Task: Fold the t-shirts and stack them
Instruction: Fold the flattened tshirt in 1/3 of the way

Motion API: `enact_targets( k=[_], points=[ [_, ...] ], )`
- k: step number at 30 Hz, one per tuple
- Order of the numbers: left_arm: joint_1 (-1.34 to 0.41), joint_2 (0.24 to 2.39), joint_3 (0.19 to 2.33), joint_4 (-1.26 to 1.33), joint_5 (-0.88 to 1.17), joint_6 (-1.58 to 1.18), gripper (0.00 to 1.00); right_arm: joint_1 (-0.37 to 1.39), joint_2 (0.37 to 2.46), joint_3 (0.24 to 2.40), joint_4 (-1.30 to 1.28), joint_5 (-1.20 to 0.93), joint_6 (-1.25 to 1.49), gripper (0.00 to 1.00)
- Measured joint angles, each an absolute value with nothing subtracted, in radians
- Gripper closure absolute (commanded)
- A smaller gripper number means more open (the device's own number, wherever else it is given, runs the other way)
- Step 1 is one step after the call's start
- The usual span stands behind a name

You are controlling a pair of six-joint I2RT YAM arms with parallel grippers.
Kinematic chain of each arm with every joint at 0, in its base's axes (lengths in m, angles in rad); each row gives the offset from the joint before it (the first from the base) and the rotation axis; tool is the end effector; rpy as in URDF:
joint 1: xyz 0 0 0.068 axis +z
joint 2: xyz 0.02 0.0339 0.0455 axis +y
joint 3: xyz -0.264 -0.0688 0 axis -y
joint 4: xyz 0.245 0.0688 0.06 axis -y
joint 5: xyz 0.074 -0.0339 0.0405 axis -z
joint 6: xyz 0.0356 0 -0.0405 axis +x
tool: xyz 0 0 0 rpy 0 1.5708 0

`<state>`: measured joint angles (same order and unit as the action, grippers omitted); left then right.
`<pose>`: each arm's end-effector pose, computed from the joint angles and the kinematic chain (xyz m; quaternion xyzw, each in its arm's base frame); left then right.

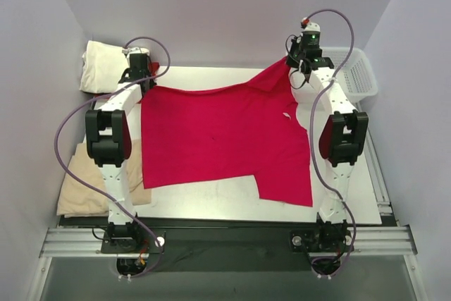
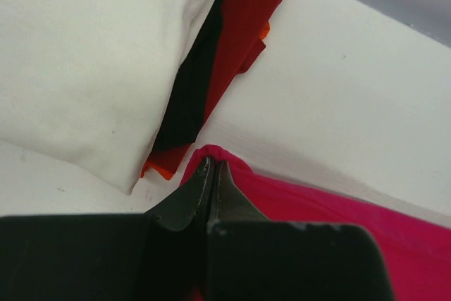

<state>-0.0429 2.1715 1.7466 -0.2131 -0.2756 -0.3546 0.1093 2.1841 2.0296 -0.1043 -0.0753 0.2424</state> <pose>0.5041 -0.0119 0.2205 -0.1983 0.8644 0.0323 0.4609 0.5257 0.0604 0.3229 0.0298 0.7917 0.1360 0.5949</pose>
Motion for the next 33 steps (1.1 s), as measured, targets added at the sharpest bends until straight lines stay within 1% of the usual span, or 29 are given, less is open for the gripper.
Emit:
enact_targets(
  k=[9,15,23,33],
  points=[
    [-0.043,2.174,1.764,-0.212,-0.281,-0.361,1.0,0.089,2.18,1.984,-0.096,-0.075,0.241,1.0],
    [-0.043,2.109,1.667,-0.207,-0.301,-0.361,1.0,0.084,2.14,1.867,-0.099,-0.072,0.243,1.0],
    [-0.03,1.979,1.529,-0.191,-0.31,-0.363,1.0,0.076,2.004,1.719,-0.087,-0.043,0.258,1.0],
    [-0.016,1.898,1.444,-0.175,-0.294,-0.363,1.0,0.055,1.837,1.547,-0.052,-0.03,0.271,1.0]
  ],
)
